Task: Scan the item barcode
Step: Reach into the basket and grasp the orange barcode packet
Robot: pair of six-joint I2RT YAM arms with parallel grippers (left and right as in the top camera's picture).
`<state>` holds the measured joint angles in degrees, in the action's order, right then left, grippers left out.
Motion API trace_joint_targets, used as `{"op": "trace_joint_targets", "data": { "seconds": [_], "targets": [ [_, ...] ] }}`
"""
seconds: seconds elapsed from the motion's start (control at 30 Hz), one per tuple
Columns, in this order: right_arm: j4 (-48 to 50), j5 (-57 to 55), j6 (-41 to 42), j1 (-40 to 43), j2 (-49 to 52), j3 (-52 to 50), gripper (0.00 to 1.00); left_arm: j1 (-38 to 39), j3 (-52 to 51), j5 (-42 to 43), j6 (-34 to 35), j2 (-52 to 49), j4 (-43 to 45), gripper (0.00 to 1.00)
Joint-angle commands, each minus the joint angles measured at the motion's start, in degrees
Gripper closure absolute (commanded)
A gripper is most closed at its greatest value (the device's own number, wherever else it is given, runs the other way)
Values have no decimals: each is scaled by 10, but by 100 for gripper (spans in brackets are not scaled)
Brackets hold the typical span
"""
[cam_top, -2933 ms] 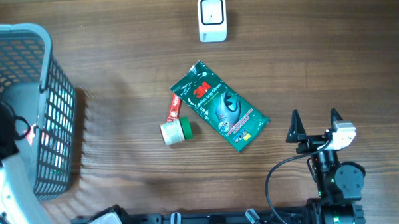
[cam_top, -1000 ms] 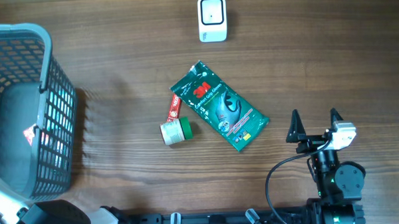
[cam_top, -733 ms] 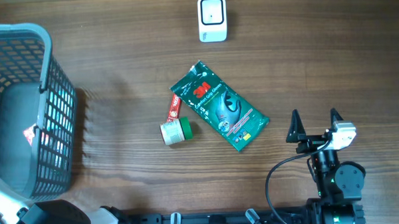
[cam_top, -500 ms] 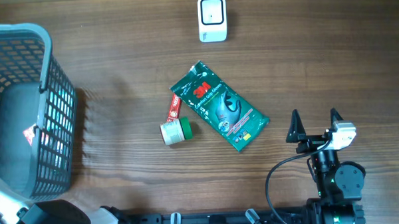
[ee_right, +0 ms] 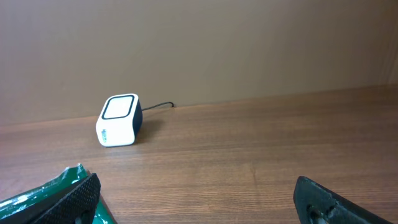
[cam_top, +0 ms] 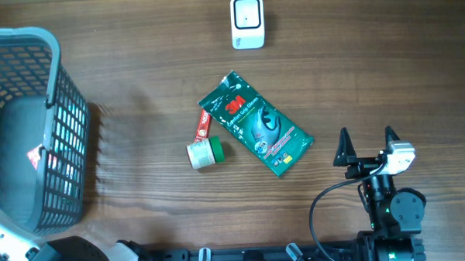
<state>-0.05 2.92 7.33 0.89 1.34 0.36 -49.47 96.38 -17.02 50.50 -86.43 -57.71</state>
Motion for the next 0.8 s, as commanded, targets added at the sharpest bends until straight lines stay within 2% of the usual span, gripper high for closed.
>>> {"op": "trace_joint_targets", "data": {
  "seconds": [0.0, 0.07, 0.2, 0.37, 0.43, 0.6, 0.77],
  "targets": [
    [1, -3, 3, -3, 0, -1, 0, -3, 3, -3, -10, 1, 9, 0],
    [1, -3, 2, -3, 0, -1, 0, -2, 3, 14, -10, -8, 7, 0],
    [1, -3, 3, -3, 0, -1, 0, 6, 3, 101, -23, -36, 5, 0],
    [1, -3, 3, -3, 0, -1, 0, 45, 3, 106, -7, -102, -50, 0],
    [1, -3, 3, -3, 0, -1, 0, 68, 3, 106, 61, -153, -92, 0],
    [1, -3, 3, -3, 0, -1, 0, 86, -2, 106, 212, -224, -127, 0],
    [1, -3, 3, -3, 0, -1, 0, 88, -30, 106, 265, -273, -120, 0]
  ]
}}
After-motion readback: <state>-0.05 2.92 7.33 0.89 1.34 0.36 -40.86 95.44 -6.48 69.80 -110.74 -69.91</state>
